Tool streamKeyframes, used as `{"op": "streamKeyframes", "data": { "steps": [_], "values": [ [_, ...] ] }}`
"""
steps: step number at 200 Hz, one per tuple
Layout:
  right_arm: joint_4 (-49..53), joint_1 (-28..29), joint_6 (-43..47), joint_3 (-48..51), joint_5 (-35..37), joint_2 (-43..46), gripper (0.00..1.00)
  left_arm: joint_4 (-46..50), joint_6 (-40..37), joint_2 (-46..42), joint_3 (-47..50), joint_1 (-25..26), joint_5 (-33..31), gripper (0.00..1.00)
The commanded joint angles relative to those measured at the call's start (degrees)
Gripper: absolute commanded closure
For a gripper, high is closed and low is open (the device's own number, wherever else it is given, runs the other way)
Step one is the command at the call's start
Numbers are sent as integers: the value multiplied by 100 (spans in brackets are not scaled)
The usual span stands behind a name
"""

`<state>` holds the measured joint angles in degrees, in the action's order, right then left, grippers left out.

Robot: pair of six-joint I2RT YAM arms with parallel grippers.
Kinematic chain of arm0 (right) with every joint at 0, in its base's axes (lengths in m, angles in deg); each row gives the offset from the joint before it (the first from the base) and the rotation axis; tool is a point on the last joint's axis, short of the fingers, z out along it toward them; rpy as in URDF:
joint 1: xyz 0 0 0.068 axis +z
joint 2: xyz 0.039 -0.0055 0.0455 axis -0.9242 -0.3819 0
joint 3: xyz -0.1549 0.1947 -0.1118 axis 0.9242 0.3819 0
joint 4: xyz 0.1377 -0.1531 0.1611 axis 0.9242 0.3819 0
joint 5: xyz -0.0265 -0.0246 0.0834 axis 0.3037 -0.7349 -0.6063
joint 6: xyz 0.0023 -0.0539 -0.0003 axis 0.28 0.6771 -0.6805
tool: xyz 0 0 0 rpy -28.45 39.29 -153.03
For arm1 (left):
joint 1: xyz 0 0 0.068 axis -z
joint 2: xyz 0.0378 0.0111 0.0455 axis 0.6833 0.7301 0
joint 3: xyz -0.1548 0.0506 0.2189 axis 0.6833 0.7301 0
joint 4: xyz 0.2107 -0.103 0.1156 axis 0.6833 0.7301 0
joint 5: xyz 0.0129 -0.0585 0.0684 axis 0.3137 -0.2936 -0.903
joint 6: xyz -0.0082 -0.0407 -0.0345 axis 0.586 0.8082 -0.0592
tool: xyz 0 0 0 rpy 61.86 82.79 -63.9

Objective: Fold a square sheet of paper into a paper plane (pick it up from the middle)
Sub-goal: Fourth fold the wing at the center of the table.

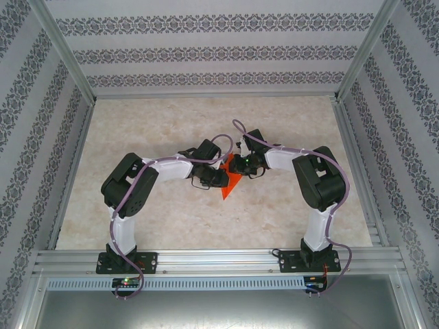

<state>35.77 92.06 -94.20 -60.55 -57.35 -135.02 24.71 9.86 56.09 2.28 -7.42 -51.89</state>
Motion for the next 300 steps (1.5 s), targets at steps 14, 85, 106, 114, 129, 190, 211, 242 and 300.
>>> {"op": "streamKeyframes", "data": {
  "steps": [14,85,106,114,129,190,211,242,300],
  "values": [
    [361,1,-32,227,196,-46,83,54,-225,67,49,-173,294,86],
    [134,-58,-136,300,-67,313,80,155,-447,278,31,-351,621,90],
    [72,-78,-165,313,-149,464,79,164,-481,321,-25,-360,729,91],
    [74,-85,-172,315,-162,521,78,173,-491,331,-57,-366,770,91],
    [61,-118,-174,317,-228,650,78,193,-524,341,-99,-386,844,91],
    [283,-363,279,164,-357,956,74,526,-890,464,-405,-409,1165,90],
    [356,-482,316,97,-465,983,72,667,-1042,537,-528,-443,1252,90],
    [558,-493,547,-160,-517,850,69,901,-1266,671,-777,-474,1420,89],
    [318,-582,503,-568,-660,378,68,1315,-1558,944,-1160,-541,1613,89]
  ]
}}
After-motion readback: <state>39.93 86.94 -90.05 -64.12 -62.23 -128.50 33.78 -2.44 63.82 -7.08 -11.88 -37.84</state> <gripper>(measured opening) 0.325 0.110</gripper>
